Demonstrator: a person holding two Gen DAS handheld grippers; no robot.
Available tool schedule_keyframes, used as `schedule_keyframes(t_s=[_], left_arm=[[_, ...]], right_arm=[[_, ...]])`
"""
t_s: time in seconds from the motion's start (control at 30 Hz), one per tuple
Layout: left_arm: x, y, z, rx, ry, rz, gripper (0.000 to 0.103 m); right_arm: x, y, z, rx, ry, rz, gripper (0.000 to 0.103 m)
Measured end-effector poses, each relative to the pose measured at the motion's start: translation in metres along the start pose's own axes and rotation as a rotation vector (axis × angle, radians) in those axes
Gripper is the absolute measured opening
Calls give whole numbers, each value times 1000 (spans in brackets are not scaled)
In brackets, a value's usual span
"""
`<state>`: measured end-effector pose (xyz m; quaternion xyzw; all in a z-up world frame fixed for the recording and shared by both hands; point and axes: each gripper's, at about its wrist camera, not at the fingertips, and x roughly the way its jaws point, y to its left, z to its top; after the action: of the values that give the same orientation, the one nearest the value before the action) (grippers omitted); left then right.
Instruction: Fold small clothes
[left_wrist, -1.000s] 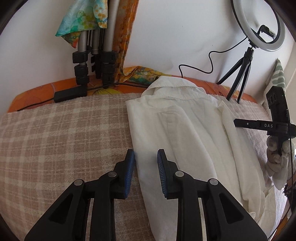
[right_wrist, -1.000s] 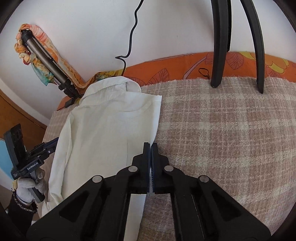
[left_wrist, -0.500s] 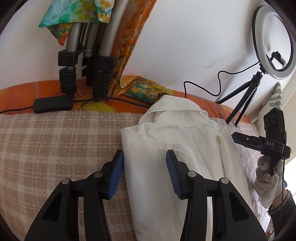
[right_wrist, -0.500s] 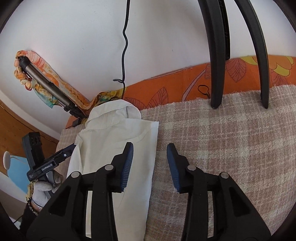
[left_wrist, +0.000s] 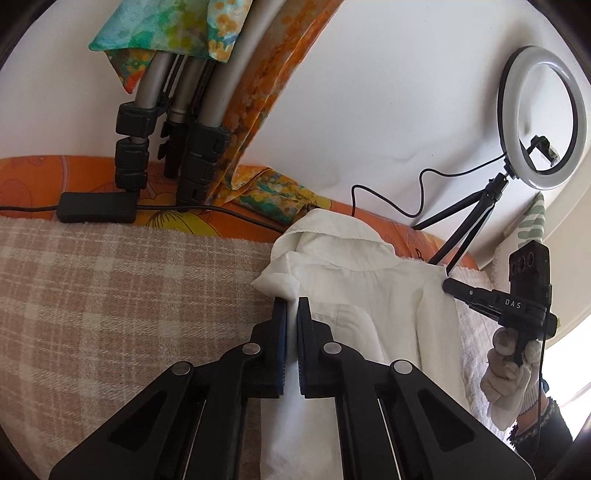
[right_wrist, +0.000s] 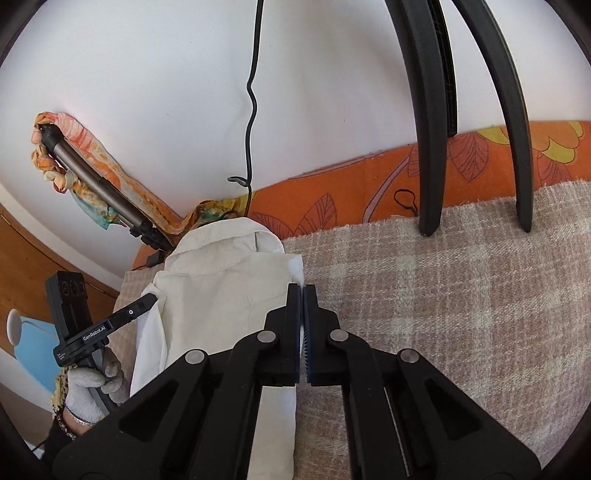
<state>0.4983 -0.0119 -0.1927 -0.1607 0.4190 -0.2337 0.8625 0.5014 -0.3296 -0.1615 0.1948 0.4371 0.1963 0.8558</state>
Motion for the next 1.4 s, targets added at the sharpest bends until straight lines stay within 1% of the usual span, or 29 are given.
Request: schedule_keyframes(t_s=[0.1, 0.23, 0.37, 0.5, 0.57, 0.67, 0.77, 0.9, 1.07, 1.17, 1.27, 1.4], left_arm=[[-18, -12, 3, 36, -16, 2, 3], [-50, -27, 5, 47, -54, -23, 3], [-90, -51, -1, 119, -82, -3, 3], [-124, -72, -17, 174, -103, 19, 3], [-138, -81, -28, 180, -116, 21, 3], [-159, -93, -48, 194, -130, 28, 3], [-179, -104, -71, 216, -148, 40, 2], [-196, -111, -105, 220, -154, 48, 2], [-207, -108, -151, 203, -128, 49, 2], [-208, -108, -174, 217, -105, 62, 2], [-207, -109, -192, 229, -85, 72, 2], [-210, -109, -212, 237, -73, 78, 2]], right_arm=[[-23, 14, 1, -31, -26, 23, 2], [-52, 37, 1, -82, -36, 35, 2], [-86, 58, -7, -115, -51, 66, 2], [-119, 76, -26, -144, -58, 83, 2], [-134, 86, -39, -159, -58, 87, 2], [-154, 98, -64, -190, -54, 71, 2], [-173, 104, -94, -196, -50, 57, 2], [-188, 108, -134, -204, -43, 35, 2], [-195, 105, -185, -204, -26, 1, 2], [-192, 103, -209, -208, -17, -23, 2], [-187, 100, -229, -214, -1, -49, 2], [-180, 99, -245, -234, 15, -86, 2]])
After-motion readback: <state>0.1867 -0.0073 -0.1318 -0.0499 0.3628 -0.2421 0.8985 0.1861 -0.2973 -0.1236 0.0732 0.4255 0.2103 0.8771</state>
